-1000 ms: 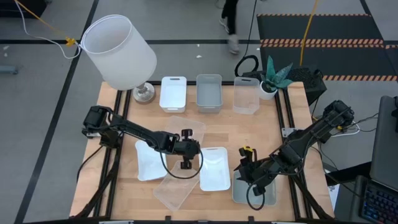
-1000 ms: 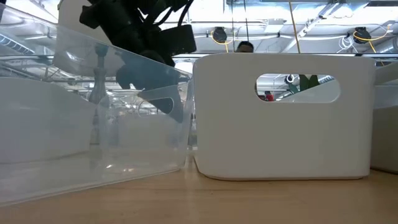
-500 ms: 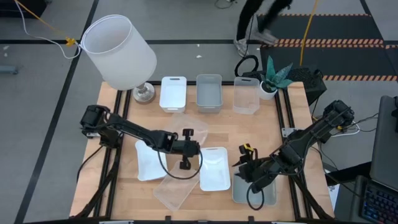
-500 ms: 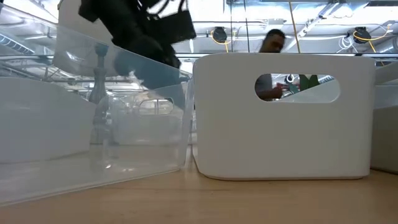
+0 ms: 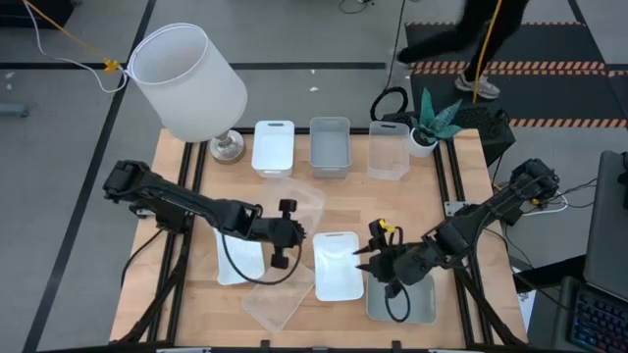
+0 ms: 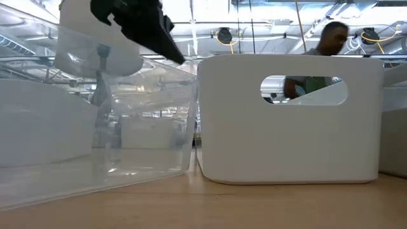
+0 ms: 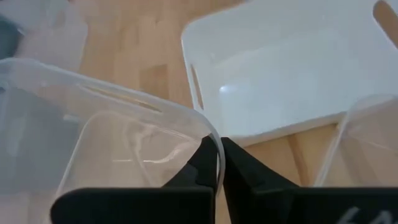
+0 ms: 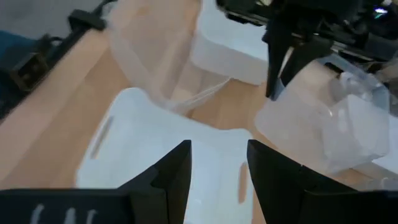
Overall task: Stack baskets by color
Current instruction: Stack the middle transparent bin on the top right transparent bin
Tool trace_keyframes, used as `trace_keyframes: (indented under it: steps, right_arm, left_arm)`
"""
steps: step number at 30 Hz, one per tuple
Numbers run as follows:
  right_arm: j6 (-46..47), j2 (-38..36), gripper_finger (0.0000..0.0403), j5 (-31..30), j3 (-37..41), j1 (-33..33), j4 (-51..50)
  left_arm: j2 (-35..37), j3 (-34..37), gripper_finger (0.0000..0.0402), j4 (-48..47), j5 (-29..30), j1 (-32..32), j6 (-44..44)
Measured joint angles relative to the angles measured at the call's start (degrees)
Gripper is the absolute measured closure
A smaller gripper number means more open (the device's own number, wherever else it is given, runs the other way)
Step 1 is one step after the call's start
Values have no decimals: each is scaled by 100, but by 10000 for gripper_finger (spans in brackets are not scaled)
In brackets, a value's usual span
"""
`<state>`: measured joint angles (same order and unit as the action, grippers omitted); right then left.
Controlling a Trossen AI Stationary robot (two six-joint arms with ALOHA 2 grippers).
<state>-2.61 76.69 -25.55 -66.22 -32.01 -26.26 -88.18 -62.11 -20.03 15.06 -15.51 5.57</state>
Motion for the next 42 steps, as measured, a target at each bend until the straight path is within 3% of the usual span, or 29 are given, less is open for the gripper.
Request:
trace_keyframes:
  steps: [7, 18, 25, 33, 42]
  right_arm:
    - [-98, 285, 219, 3, 5, 356, 184]
    - [-571, 241, 165, -13, 3, 265, 847]
    - [-898, 290, 163, 0, -13, 269, 1185]
    - [-1049, 287, 163, 5, -347, 280, 279]
    - [-1485, 288, 184, 384, -338, 627, -75]
  left_arm:
    - [20, -513, 396, -533, 125, -54, 159]
    - [-433, -1216, 397, -799, 474, -467, 561]
    - [-1175, -2191, 397, -1365, 449, -419, 1140]
    - [-1937, -3294, 397, -2354, 425, -229, 1422]
    - [-2105, -3499, 397, -2690, 320, -11, 1531]
